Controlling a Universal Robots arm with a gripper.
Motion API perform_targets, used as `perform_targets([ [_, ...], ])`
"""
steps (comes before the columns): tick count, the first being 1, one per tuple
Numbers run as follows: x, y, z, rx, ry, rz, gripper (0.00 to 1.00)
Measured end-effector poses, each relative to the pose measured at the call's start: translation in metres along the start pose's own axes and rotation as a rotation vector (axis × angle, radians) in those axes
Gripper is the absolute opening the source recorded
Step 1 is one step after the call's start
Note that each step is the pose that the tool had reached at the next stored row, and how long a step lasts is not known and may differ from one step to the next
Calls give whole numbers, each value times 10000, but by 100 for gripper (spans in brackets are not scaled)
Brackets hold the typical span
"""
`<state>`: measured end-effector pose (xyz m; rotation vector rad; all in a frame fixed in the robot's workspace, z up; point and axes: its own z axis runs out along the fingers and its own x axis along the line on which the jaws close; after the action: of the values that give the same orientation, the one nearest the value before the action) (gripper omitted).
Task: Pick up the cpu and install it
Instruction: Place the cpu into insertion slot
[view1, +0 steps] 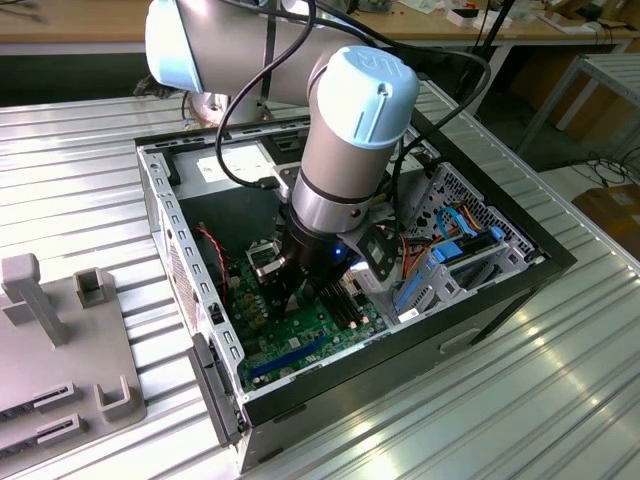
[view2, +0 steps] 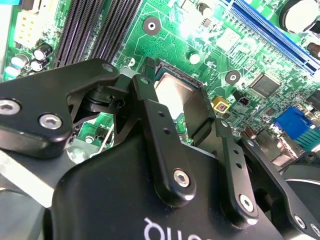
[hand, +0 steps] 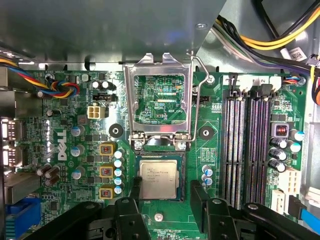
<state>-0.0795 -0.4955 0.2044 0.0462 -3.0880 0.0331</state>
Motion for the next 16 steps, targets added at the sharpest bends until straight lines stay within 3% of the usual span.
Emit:
perform_targets([
  [12, -5, 1, 24, -8, -6, 0, 51],
  [16, -1, 1, 0, -37, -6, -3, 51],
])
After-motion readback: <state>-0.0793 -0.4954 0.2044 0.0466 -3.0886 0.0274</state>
